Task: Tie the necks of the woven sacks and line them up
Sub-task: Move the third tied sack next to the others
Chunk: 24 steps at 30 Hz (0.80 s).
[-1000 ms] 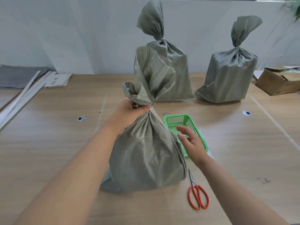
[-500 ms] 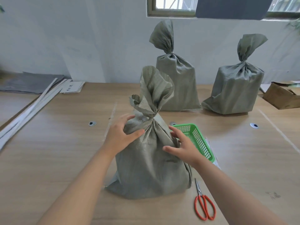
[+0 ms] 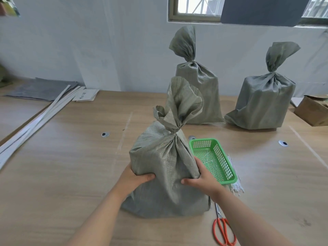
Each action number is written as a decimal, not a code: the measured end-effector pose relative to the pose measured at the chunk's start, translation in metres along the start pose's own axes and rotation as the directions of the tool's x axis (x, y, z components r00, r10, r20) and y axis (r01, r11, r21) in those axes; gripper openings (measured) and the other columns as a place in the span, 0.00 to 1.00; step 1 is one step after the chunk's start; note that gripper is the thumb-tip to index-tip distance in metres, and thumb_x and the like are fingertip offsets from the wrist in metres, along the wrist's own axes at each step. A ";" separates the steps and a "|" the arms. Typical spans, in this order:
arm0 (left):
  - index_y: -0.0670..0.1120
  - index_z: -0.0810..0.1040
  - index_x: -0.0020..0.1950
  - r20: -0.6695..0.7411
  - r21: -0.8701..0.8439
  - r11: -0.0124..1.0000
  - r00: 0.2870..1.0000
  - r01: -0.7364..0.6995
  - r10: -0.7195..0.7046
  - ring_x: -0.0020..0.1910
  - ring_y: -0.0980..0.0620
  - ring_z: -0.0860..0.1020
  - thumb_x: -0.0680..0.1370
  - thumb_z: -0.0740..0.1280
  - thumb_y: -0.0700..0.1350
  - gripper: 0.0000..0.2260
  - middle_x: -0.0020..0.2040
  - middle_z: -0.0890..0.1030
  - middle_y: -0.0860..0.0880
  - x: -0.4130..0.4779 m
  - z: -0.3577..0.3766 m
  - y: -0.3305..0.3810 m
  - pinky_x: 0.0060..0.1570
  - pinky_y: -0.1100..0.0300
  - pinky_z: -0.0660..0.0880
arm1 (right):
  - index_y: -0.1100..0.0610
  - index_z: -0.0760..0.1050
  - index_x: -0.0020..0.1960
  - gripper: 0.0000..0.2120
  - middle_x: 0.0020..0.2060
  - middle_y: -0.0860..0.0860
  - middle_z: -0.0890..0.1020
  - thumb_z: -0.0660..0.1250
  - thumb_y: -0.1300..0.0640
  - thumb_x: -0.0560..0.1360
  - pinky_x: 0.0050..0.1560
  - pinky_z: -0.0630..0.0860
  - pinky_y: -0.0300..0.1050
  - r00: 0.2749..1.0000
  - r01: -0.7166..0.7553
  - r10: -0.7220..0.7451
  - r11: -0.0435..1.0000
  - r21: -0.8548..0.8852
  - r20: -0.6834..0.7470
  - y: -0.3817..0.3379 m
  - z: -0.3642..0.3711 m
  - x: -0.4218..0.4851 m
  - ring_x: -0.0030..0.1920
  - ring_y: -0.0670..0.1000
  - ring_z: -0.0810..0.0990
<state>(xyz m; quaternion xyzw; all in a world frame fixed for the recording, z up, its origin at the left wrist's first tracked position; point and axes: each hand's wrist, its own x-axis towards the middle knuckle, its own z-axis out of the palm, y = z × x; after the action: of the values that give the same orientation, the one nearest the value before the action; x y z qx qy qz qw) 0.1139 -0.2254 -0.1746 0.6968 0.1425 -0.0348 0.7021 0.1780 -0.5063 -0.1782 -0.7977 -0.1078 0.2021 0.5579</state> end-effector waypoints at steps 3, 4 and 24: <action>0.49 0.80 0.58 -0.050 0.002 1.000 0.999 -0.007 0.007 0.51 0.53 0.85 0.60 0.85 0.42 0.28 0.51 0.87 0.51 0.000 0.001 0.001 0.45 0.59 0.80 | 0.42 0.58 0.77 0.55 0.67 0.42 0.75 0.85 0.54 0.59 0.66 0.74 0.47 0.999 -0.010 0.012 0.999 -0.035 0.036 0.004 0.001 -0.005 0.66 0.43 0.75; 0.49 0.80 0.58 -0.062 -0.007 1.000 0.998 -0.006 0.005 0.51 0.53 0.85 0.60 0.84 0.43 0.28 0.50 0.87 0.52 0.000 0.000 -0.001 0.45 0.60 0.81 | 0.42 0.55 0.78 0.59 0.69 0.42 0.73 0.86 0.52 0.57 0.68 0.72 0.48 0.999 -0.010 0.012 0.998 -0.058 0.048 0.005 0.000 -0.006 0.68 0.43 0.73; 0.50 0.78 0.61 0.064 -0.015 1.000 0.998 -0.017 0.018 0.51 0.49 0.85 0.65 0.83 0.43 0.28 0.53 0.86 0.50 0.032 -0.090 0.039 0.54 0.47 0.81 | 0.43 0.73 0.66 0.36 0.54 0.46 0.83 0.79 0.67 0.65 0.53 0.81 0.45 0.983 0.112 -0.110 0.994 0.002 -0.149 -0.068 0.055 0.032 0.54 0.47 0.83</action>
<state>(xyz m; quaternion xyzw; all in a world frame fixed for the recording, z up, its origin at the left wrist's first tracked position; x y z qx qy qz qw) 0.1405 -0.1309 -0.1441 0.6915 0.1141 -0.0501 0.7115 0.1855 -0.4227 -0.1371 -0.8004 -0.1092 0.1114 0.5788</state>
